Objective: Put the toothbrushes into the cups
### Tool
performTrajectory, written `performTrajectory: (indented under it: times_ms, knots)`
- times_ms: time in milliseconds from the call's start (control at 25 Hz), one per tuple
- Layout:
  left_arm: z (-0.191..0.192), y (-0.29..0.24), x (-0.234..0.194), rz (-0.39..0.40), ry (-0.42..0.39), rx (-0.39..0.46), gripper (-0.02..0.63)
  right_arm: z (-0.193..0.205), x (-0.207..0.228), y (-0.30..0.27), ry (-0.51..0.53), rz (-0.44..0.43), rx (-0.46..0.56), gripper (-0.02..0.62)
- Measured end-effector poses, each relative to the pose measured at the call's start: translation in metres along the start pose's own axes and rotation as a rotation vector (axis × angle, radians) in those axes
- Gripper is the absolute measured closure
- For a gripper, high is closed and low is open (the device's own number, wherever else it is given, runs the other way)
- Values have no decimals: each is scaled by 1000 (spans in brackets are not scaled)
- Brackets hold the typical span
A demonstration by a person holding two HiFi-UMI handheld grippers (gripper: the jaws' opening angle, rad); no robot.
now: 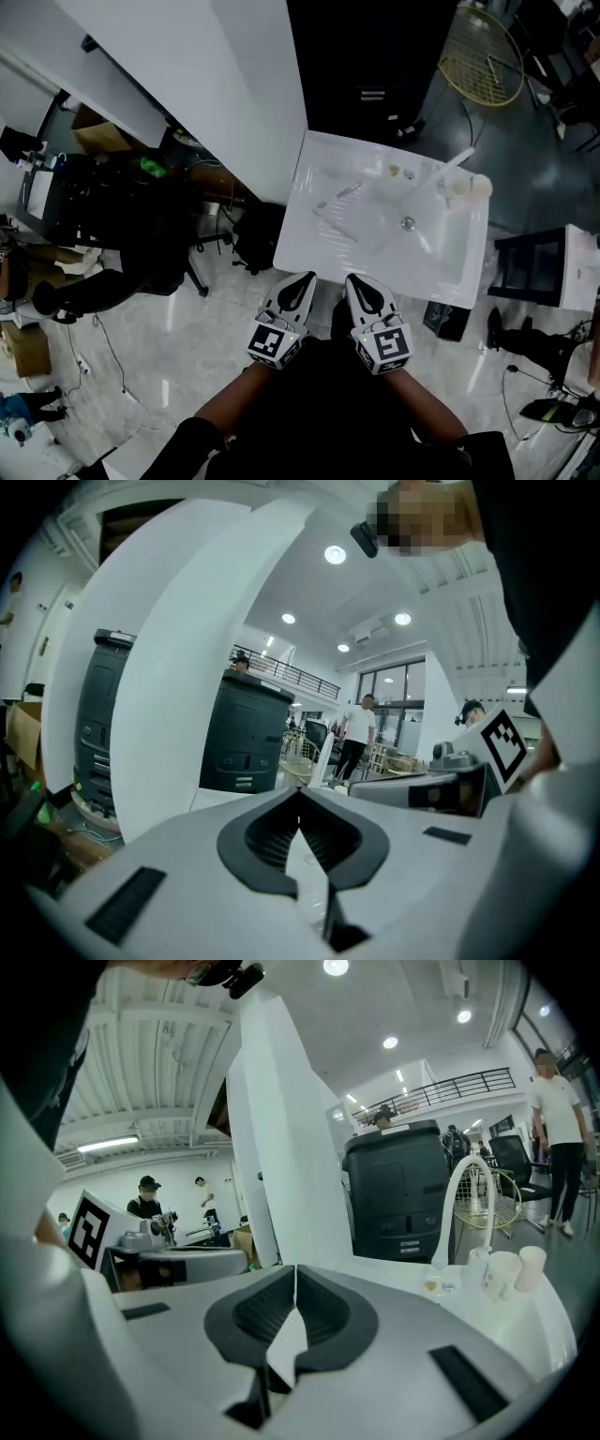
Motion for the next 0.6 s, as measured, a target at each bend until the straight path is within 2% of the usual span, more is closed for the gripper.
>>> performTrajectory:
  times_ms: [240,360,600]
  knots:
    - [4,-52,-25,-14,17,-78,604,6,47,-16,-11,-22,2,575]
    - [15,-75,-32,-34,-38,-120,604,12,70,-17,-15,-28,3,575]
    - [48,-109,-45,-11,-118,-263,604,26,106,-16,-34,-75,-7,575]
Point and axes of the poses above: the fingertips, and each gripper's own axes: y backward along the fingers, x to its right, z out of its underside, the point moved 1 cm from there along y, backward along the fingers, and after that the axes turned 13 degrees about y, right-handed, at the moved point
